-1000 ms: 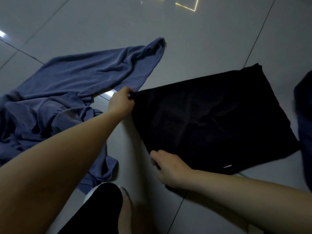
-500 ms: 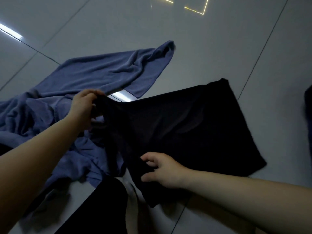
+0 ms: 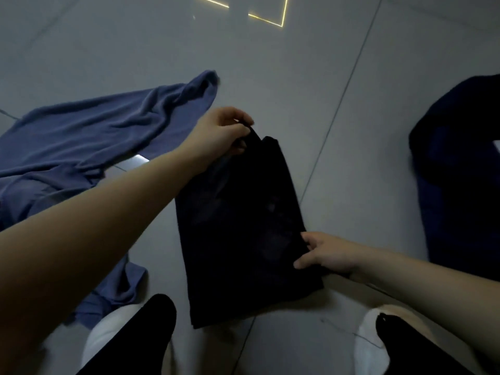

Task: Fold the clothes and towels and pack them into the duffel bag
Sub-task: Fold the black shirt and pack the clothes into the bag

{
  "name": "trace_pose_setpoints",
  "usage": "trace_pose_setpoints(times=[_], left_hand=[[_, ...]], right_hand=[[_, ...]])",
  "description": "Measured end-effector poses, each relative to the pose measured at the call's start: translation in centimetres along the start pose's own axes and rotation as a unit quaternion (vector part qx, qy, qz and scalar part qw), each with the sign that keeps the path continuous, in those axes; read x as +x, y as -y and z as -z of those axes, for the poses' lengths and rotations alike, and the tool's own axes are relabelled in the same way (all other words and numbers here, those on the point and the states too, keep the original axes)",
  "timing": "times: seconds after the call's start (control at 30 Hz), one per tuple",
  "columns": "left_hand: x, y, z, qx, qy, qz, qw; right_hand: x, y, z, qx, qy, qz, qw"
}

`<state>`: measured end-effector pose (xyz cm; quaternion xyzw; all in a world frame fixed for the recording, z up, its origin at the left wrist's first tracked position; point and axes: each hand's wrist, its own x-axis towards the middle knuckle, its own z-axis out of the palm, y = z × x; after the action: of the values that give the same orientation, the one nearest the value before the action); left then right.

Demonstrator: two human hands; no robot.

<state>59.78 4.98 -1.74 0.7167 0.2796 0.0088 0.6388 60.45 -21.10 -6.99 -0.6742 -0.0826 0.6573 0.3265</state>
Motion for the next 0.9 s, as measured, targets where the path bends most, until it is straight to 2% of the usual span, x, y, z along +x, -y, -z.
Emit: trace_pose_setpoints(times=[0.07, 0.13, 0.17, 0.27, 0.37, 0.47, 0.53, 0.6, 0.7, 0.77, 0.83, 0.9], left_hand=[[1.7, 0.8, -2.9, 0.054, 0.041, 0.023, 0.997], [3.1, 2.2, -4.7, 0.242, 0.083, 0.02, 0.967], [3.3, 2.9, -5.1, 0.314, 0.072, 0.001, 0.947], [3.3, 5.0, -5.7, 0.353, 0.038, -0.078, 0.932], [3.2, 7.4, -6.0, 0.449, 0.066, -0.141, 0.88], [3.1, 9.2, -6.7, 0.554, 0.108, -0.087, 0.821], [3.0, 9.7, -7.4, 0.585, 0.116, -0.068, 0.8], [3.2, 9.7, -7.7, 0.6, 0.126, -0.059, 0.788], [3.4, 8.6, -7.5, 0.615, 0.152, -0.038, 0.773], [2.8, 8.0, -7.3, 0.607, 0.141, -0.057, 0.78], [0.6, 8.2, -6.6, 0.587, 0.103, -0.158, 0.788], [-2.8, 9.4, -5.3, 0.566, 0.095, -0.27, 0.773]], right_hand=[[-0.1, -1.3, 0.8, -0.032, -0.02, -0.022, 0.999], [0.0, -2.4, 1.4, -0.051, -0.063, -0.034, 0.996], [0.2, -2.8, 1.7, -0.045, -0.086, -0.035, 0.995], [0.4, -3.0, 2.4, -0.044, -0.115, -0.053, 0.991], [0.5, -3.2, 2.4, -0.077, -0.112, -0.061, 0.989], [0.8, -3.6, 2.1, -0.103, -0.137, -0.064, 0.983], [0.7, -3.5, 2.1, -0.177, -0.137, -0.06, 0.973], [0.0, -2.8, 2.2, -0.344, -0.135, -0.057, 0.927], [-0.8, -2.5, 2.0, -0.539, -0.165, -0.055, 0.824], [-1.3, -2.4, 1.7, -0.598, -0.211, 0.049, 0.772], [-1.2, -2.7, 1.7, -0.619, -0.254, 0.213, 0.712], [-0.5, -2.7, 1.6, -0.635, -0.237, 0.317, 0.663]])
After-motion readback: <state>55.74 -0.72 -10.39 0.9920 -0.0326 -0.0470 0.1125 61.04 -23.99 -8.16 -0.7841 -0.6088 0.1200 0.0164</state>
